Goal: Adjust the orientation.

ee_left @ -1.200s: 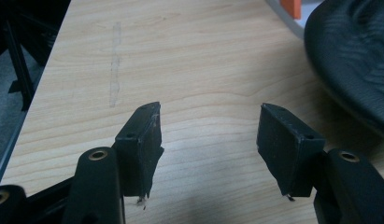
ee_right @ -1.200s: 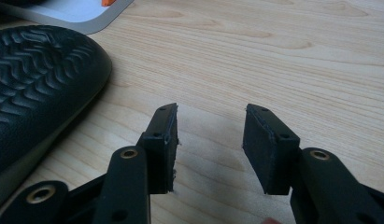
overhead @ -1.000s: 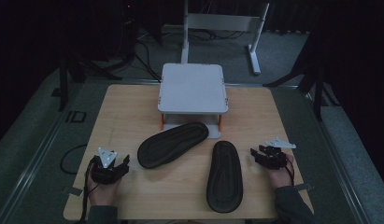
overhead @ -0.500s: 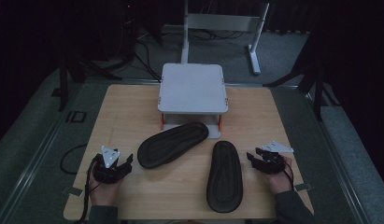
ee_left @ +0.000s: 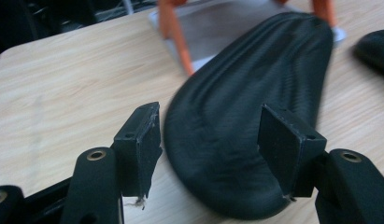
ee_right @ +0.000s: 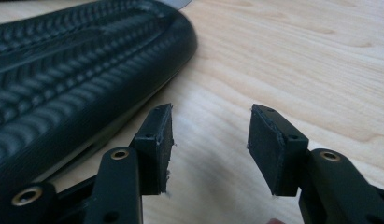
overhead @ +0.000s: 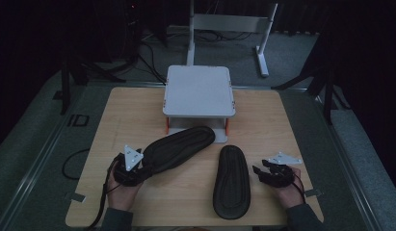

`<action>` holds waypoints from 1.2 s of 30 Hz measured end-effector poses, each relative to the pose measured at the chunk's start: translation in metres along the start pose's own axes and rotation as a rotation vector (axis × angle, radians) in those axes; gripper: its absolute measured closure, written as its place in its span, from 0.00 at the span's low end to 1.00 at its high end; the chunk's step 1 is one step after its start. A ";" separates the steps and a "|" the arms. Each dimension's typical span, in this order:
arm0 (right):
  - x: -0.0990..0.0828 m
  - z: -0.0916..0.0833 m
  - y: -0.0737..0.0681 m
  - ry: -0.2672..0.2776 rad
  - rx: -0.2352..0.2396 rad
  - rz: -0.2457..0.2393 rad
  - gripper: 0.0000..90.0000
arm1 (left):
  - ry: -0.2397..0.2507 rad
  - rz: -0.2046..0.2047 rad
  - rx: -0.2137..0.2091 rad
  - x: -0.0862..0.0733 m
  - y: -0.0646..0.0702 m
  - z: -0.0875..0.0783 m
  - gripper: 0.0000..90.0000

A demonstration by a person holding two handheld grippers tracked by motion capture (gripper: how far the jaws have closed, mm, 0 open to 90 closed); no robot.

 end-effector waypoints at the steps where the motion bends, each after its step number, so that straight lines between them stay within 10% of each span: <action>1: -0.001 0.000 -0.001 -0.002 0.003 -0.006 0.55 | 0.006 0.007 -0.014 0.003 0.004 0.002 0.44; 9: -0.012 0.001 -0.015 -0.034 0.032 -0.039 0.53 | 0.029 0.041 -0.085 0.024 0.033 0.020 0.44; 25: -0.018 0.003 -0.022 -0.065 0.055 -0.057 0.53 | 0.037 0.200 -0.333 0.069 0.131 0.062 0.44; 36: -0.011 -0.002 -0.027 -0.030 0.111 -0.035 0.53 | -0.006 0.244 -0.356 0.061 0.146 0.074 0.44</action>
Point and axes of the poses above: each handheld gripper's, and its own axes: z roughly forward along the jaws, x roughly out of its top, y roughly to its right, the point moved 7 cm from there along z, roughly forward along the jaws, and after that the axes turned 13 degrees about z, right-handed, at the moved point
